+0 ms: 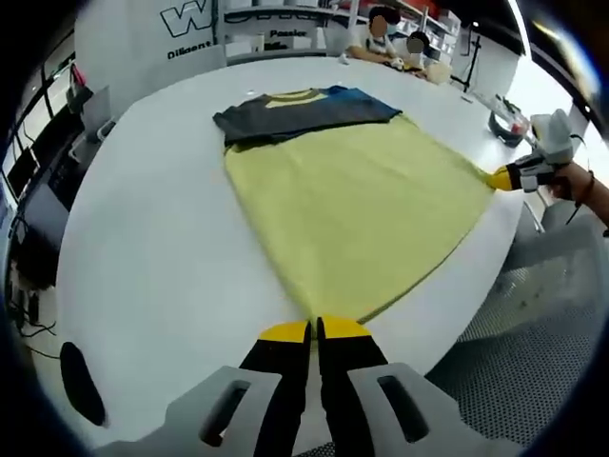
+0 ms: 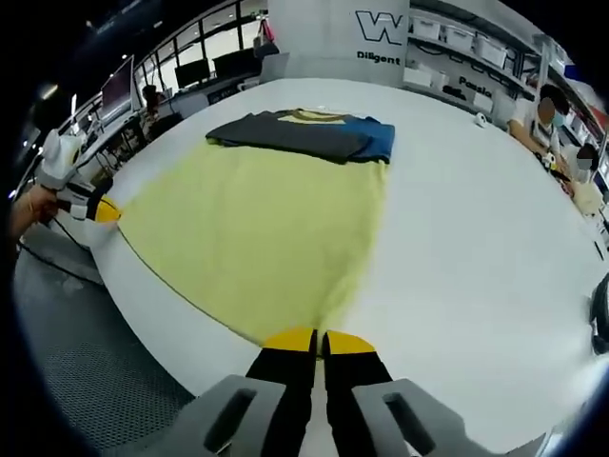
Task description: Fold the garment on the visible template until the final outline fits inside the template.
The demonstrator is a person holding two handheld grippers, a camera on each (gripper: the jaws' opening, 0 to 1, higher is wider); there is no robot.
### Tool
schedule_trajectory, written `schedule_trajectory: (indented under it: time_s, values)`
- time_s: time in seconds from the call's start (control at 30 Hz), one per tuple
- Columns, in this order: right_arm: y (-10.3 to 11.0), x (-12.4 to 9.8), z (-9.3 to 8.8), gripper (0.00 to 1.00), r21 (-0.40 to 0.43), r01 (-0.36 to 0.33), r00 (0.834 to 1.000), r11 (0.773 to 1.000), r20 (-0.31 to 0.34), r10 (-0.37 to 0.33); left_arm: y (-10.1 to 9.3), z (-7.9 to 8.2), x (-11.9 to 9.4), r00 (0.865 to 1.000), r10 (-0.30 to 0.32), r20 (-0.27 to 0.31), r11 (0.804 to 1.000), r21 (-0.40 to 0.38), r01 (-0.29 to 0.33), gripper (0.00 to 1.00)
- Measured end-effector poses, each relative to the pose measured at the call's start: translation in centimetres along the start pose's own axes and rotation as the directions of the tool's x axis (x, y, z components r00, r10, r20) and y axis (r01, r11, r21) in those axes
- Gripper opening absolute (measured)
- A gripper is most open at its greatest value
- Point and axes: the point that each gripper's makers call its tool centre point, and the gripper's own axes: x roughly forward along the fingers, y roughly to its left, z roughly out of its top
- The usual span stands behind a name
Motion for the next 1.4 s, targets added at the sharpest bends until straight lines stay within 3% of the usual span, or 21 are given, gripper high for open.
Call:
schedule_trajectory:
  time_s: [0.3, 0.4, 0.53, 0.6, 0.83, 1.0, 1.13, 1.17, 1.2, 1.4]
  values:
    - [1.6, -1.5, -1.0, 0.0, -0.03, -0.042, 0.998, 0.999, -0.049, 0.041, -0.6, -1.9, -1.6, 0.998, 0.005, -0.055, 0.998, 0.071, -0.001, 0.02]
    - [2.5, -2.5, -1.8, 0.0, -0.013, -0.064, 0.995, 0.998, -0.083, 0.062, -1.1, -3.2, -2.7, 0.995, -0.009, -0.103, 0.994, 0.107, 0.02, 0.02]
    - [2.7, -2.7, -1.9, 0.0, -0.007, -0.07, 0.994, 0.997, -0.089, 0.07, -1.1, -3.4, -2.9, 0.994, -0.004, -0.108, 0.995, 0.103, 0.016, 0.02]
    - [3.7, -3.5, -2.7, 0.0, -0.002, -0.096, 0.987, 0.995, -0.13, 0.095, -1.0, -4.2, -3.8, 0.989, -0.002, -0.146, 0.998, 0.069, 0.012, 0.02]
    - [4.8, -4.3, -2.8, 0.0, -0.031, -0.118, 0.98, 0.993, -0.165, 0.111, -1.5, -4.7, -4.7, 0.985, 0.004, -0.17, 0.996, 0.085, 0.01, 0.02]
    - [4.8, -4.8, -1.9, 0.0, -0.013, -0.126, 0.979, 0.992, -0.161, 0.122, -1.1, -4.0, -5.2, 0.987, -0.006, -0.16, 0.999, 0.044, 0.014, 0.02]
    - [4.5, -5.1, -0.8, 0.0, -0.012, -0.122, 0.983, 0.992, -0.141, 0.119, -0.4, -2.5, -5.6, 0.993, 0.004, -0.12, 1.0, 0.028, 0.0, 0.02]
    - [4.3, -5.3, -0.2, 0.0, -0.013, -0.12, 0.985, 0.993, -0.128, 0.117, -0.3, -2.0, -5.7, 0.995, 0.002, -0.103, 1.0, 0.028, 0.001, 0.02]
    - [4.1, -5.4, 0.2, 0.0, -0.009, -0.116, 0.986, 0.993, -0.118, 0.114, -0.2, -0.8, -5.5, 0.999, -0.006, -0.047, 0.998, 0.059, 0.009, 0.02]
    - [3.8, -6.0, 2.6, 0.0, 0.051, -0.111, 0.991, 0.993, -0.064, 0.114, 1.0, 1.1, -5.9, 1.0, 0.014, -0.001, 1.0, 0.025, -0.014, 0.02]
